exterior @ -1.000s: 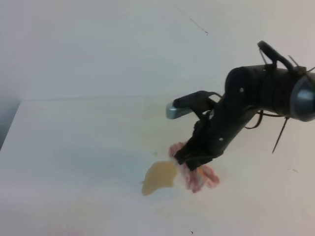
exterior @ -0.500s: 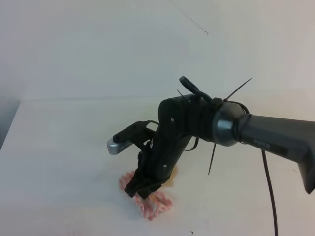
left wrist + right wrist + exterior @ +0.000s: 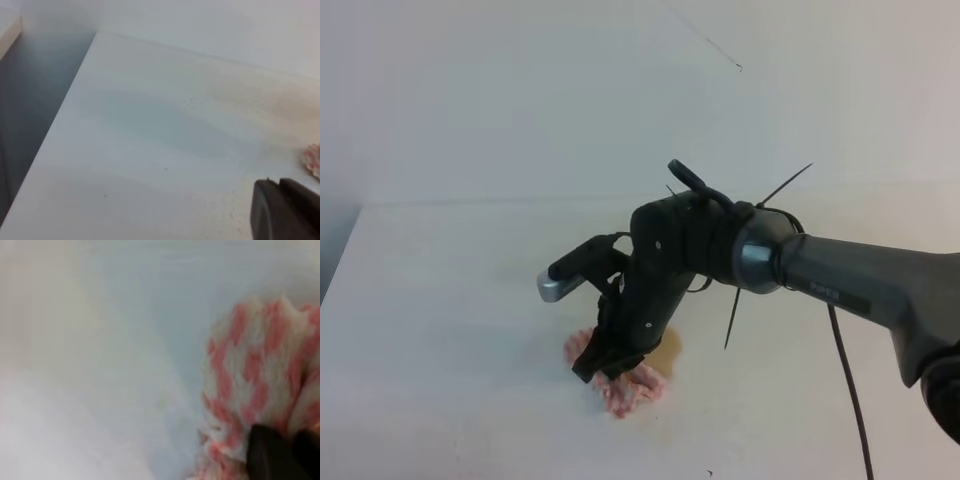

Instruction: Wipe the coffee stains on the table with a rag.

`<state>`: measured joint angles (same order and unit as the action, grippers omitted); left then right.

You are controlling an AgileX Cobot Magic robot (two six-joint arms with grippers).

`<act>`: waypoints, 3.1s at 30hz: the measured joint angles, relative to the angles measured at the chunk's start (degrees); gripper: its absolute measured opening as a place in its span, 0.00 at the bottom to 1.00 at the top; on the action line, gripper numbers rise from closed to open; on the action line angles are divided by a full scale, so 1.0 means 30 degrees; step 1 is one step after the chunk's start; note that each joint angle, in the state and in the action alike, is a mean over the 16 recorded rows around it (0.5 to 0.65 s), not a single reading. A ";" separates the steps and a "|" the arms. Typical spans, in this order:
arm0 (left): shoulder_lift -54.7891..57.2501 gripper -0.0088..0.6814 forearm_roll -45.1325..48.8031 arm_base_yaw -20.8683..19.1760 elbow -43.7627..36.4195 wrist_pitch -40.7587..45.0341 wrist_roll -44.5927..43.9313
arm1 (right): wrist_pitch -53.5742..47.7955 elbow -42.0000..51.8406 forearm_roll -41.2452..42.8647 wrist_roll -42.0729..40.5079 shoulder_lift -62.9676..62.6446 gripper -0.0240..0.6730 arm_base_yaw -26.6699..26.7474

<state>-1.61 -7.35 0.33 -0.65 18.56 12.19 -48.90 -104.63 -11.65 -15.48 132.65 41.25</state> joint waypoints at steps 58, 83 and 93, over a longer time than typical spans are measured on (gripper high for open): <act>0.0000 0.01 -0.0001 0.0000 -0.0054 -0.0037 -0.0002 | -0.3474 -0.3351 -0.3455 -0.2126 0.1183 0.08 -0.3035; 0.0000 0.01 0.0002 0.0000 0.0108 0.0019 0.0001 | -0.3358 -0.2867 -0.0197 0.0835 0.0169 0.09 -0.0529; 0.0000 0.01 0.0003 0.0000 0.0162 0.0019 0.0001 | -0.3454 -0.1766 0.1665 0.1929 0.0529 0.09 -0.1590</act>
<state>-1.61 -7.34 0.33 -0.16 18.61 12.19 -59.26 -109.93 -6.65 -9.69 134.24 36.48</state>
